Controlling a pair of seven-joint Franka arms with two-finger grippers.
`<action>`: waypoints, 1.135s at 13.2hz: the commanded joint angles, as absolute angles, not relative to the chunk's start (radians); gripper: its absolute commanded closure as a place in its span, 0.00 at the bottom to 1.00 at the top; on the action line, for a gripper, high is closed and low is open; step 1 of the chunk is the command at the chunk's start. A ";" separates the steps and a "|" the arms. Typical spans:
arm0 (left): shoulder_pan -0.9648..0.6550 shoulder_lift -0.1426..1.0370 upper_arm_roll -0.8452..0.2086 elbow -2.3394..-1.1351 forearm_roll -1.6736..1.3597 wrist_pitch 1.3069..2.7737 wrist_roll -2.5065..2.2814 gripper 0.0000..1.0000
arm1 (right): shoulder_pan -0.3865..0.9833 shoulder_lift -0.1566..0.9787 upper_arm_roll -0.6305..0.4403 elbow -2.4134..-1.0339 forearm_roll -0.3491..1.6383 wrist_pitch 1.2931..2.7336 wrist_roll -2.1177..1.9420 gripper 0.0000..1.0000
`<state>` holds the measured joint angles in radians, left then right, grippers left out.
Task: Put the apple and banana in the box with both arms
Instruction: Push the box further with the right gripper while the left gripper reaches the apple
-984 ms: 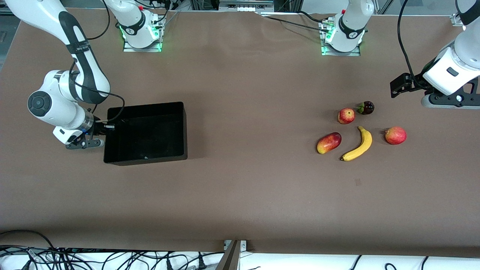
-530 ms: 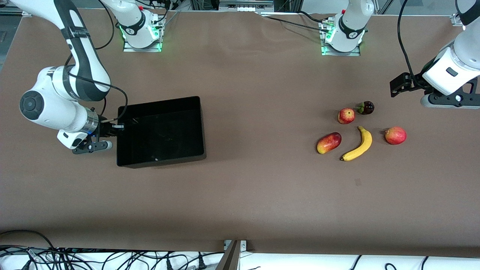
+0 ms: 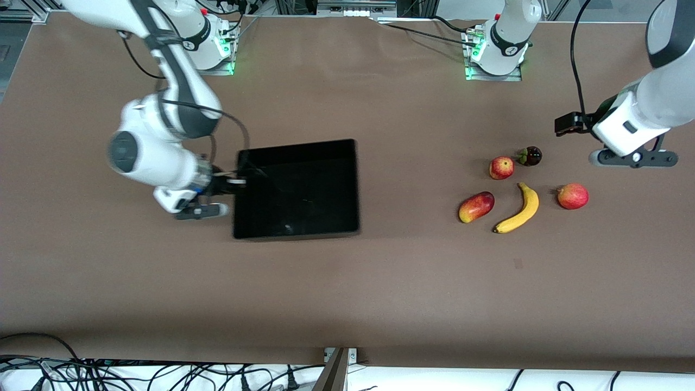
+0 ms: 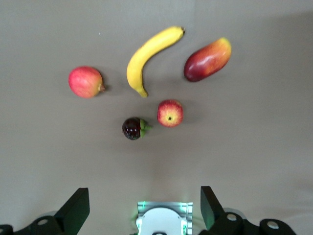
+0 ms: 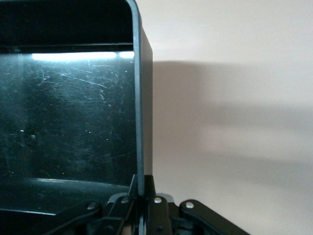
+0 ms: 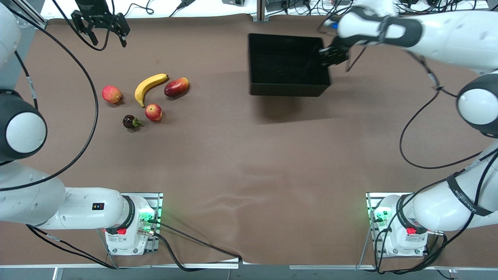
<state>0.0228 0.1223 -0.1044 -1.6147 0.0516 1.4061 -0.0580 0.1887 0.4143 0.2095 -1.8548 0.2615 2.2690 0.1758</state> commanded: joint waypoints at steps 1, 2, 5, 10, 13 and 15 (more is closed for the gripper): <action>0.028 0.224 -0.106 -1.629 0.055 1.387 -0.051 0.00 | 0.285 0.512 0.226 -1.789 0.282 2.377 0.277 1.00; 0.028 0.260 -0.106 -1.647 0.055 1.390 -0.064 0.00 | 0.334 0.550 0.224 -1.754 0.279 2.384 0.319 1.00; 0.041 0.310 -0.101 -1.817 0.055 1.567 -0.064 0.00 | 0.397 0.629 0.222 -1.678 0.191 2.387 0.434 1.00; 0.055 0.302 -0.106 -2.135 0.057 1.972 -0.048 0.00 | 0.419 0.675 0.219 -1.669 0.109 2.431 0.521 1.00; 0.052 0.305 -0.109 -2.235 0.051 2.142 -0.049 0.00 | 0.428 0.687 0.218 -1.669 0.107 2.436 0.566 1.00; 0.054 0.311 -0.115 -2.238 0.029 2.155 -0.054 0.00 | 0.428 0.684 0.218 -1.667 0.109 2.434 0.578 0.06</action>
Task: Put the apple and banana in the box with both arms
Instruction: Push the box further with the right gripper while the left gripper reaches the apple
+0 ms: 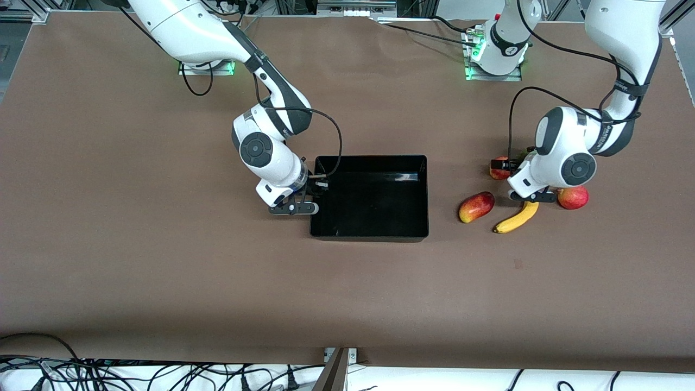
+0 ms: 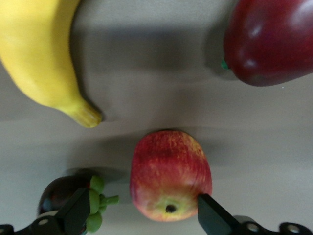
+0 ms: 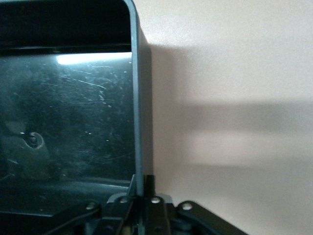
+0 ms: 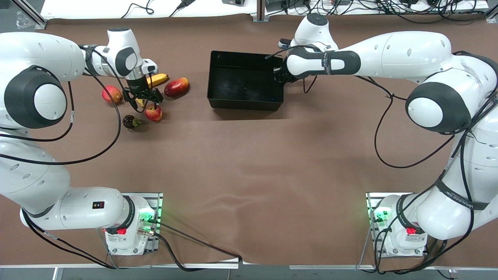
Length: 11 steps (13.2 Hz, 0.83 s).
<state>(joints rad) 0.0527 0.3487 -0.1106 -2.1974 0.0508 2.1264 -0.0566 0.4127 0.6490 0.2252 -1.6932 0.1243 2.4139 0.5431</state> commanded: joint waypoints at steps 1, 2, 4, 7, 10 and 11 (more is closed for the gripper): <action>0.054 0.310 -0.115 -2.235 0.009 2.152 -0.049 0.00 | 0.426 0.677 0.218 -1.663 0.109 2.433 0.577 0.00; 0.054 0.313 -0.115 -2.233 0.000 2.152 -0.048 0.00 | 0.426 0.666 0.218 -1.652 0.112 2.424 0.577 0.00; 0.052 0.302 -0.121 -2.227 -0.002 2.140 -0.049 0.00 | 0.419 0.628 0.216 -1.646 0.112 2.393 0.574 0.00; 0.058 0.310 -0.129 -2.204 -0.002 2.112 -0.048 0.00 | 0.408 0.520 0.157 -1.646 0.091 2.276 0.560 0.00; 0.051 0.373 -0.129 -2.207 0.002 2.146 -0.034 0.06 | 0.295 0.350 0.155 -1.661 0.081 2.066 0.472 0.00; 0.054 0.388 -0.129 -2.209 0.005 2.166 -0.002 0.20 | 0.249 0.301 0.156 -1.666 0.081 1.996 0.401 0.00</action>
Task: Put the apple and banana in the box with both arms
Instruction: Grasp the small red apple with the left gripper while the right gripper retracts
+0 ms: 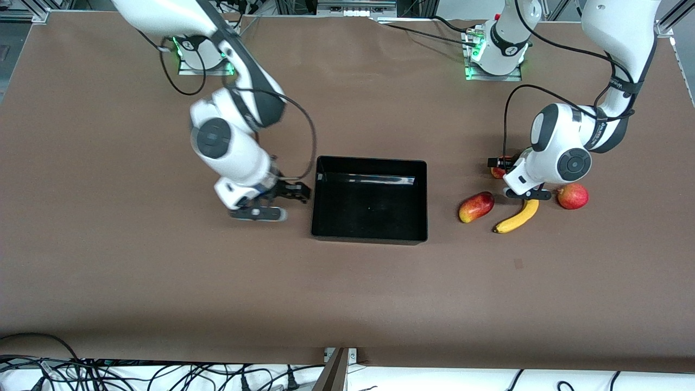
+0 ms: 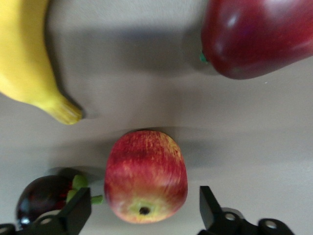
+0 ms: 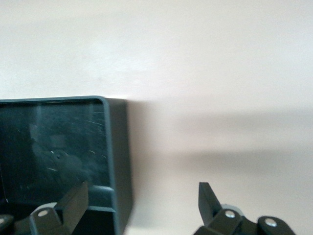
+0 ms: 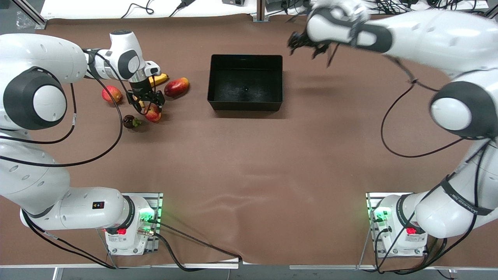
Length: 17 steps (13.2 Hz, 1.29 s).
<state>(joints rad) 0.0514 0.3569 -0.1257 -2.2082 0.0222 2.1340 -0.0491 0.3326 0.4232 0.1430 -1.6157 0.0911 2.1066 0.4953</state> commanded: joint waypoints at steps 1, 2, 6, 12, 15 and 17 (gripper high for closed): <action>0.060 0.391 -0.129 -2.204 0.005 2.163 0.036 0.37 | 0.200 0.249 0.158 -1.673 0.086 1.914 0.334 0.00; 0.061 0.382 -0.129 -2.200 0.003 2.149 0.082 0.70 | 0.160 0.204 0.158 -1.675 0.086 1.840 0.293 0.00; 0.026 0.356 -0.159 -1.936 -0.003 1.822 0.100 0.83 | 0.014 0.083 0.158 -1.674 0.093 1.646 0.137 0.00; -0.213 0.541 -0.230 -1.478 -0.015 1.703 -0.096 0.82 | -0.018 0.017 0.152 -1.677 0.025 1.609 0.106 0.00; -0.337 0.642 -0.222 -1.424 -0.009 1.727 -0.442 0.83 | -0.021 0.017 0.150 -1.678 0.015 1.617 0.104 0.00; -0.353 0.710 -0.230 -1.379 -0.017 1.766 -0.584 0.83 | -0.023 0.018 0.150 -1.678 0.015 1.618 0.104 0.00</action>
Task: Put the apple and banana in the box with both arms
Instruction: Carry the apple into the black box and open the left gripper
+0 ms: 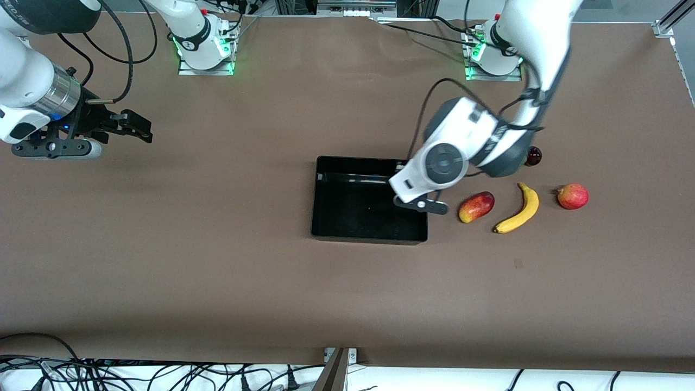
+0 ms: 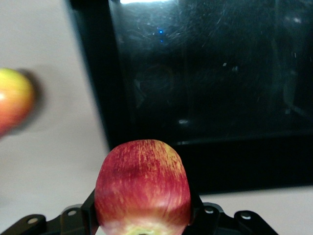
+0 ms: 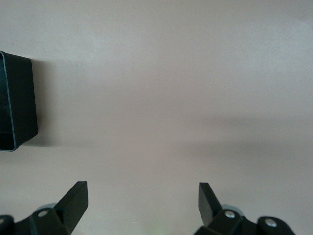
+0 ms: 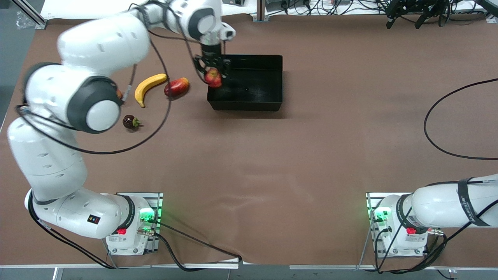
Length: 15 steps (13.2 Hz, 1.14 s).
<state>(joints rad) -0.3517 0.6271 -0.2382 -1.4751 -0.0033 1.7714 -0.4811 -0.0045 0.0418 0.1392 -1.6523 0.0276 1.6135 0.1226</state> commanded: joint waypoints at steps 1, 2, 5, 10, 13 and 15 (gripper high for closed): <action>-0.377 0.716 -0.230 -1.381 -0.017 1.766 -0.650 0.83 | -0.023 0.020 0.150 -1.678 0.015 1.618 0.106 0.00; -0.391 0.732 -0.229 -1.382 -0.018 1.766 -0.714 0.83 | -0.021 0.021 0.149 -1.677 0.014 1.618 0.106 0.00; -0.407 0.823 -0.229 -1.393 -0.008 1.825 -0.767 0.82 | -0.018 0.025 0.133 -1.671 0.009 1.618 0.107 0.00; -0.400 0.839 -0.230 -1.387 -0.018 1.847 -0.758 0.00 | -0.018 0.021 0.133 -1.667 0.009 1.612 0.107 0.00; -0.376 0.755 -0.224 -1.374 -0.020 1.740 -0.762 0.00 | -0.017 0.021 0.138 -1.667 0.009 1.618 0.115 0.00; -0.316 0.683 -0.221 -1.339 -0.021 1.651 -0.762 0.00 | -0.017 0.021 0.138 -1.667 0.008 1.624 0.114 0.00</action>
<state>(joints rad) -0.3713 0.7776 -0.2276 -1.3522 -0.0044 1.7367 -0.7621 -0.0093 0.0415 0.1294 -1.6565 0.0225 1.6166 0.1205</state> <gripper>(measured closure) 0.000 0.000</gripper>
